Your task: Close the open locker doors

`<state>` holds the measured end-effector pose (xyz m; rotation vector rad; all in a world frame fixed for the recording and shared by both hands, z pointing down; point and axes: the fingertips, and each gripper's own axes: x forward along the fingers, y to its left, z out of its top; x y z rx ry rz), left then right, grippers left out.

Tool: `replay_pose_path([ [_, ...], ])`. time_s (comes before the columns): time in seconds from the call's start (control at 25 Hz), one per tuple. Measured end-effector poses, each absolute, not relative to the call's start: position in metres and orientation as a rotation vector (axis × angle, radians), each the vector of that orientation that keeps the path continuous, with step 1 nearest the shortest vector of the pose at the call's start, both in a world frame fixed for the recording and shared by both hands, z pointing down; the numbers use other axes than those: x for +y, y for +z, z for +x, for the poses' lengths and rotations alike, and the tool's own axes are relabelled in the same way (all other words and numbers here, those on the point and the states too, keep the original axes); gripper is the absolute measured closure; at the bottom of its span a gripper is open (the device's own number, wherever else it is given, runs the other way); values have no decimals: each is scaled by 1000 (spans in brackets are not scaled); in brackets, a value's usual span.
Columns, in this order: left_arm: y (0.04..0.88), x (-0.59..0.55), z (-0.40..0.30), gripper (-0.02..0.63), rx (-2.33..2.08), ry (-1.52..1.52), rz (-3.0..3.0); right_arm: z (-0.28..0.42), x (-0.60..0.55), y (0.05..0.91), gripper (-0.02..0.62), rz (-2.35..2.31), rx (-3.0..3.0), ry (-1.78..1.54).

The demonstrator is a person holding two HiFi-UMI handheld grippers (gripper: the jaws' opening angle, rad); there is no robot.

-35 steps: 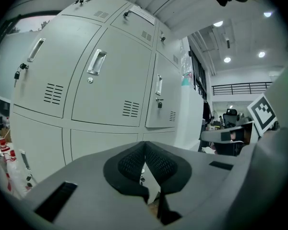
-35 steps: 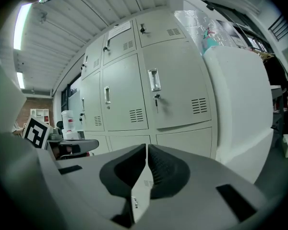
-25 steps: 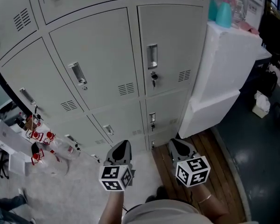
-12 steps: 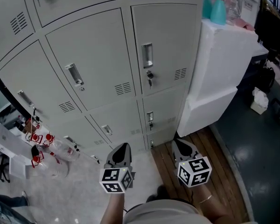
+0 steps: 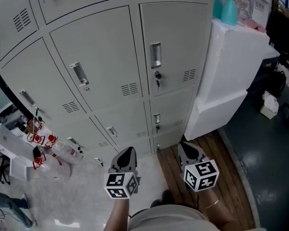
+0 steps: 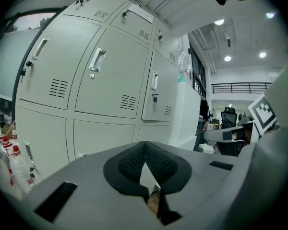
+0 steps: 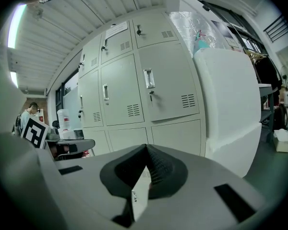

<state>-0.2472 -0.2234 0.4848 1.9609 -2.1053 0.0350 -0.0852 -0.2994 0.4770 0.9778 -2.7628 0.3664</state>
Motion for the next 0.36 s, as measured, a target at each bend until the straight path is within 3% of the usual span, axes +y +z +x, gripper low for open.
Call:
replay_pose_path([
  [0.36,486,-221,-248,586,-2117,31,1942,-86,-305,478,595,969,-2764,365],
])
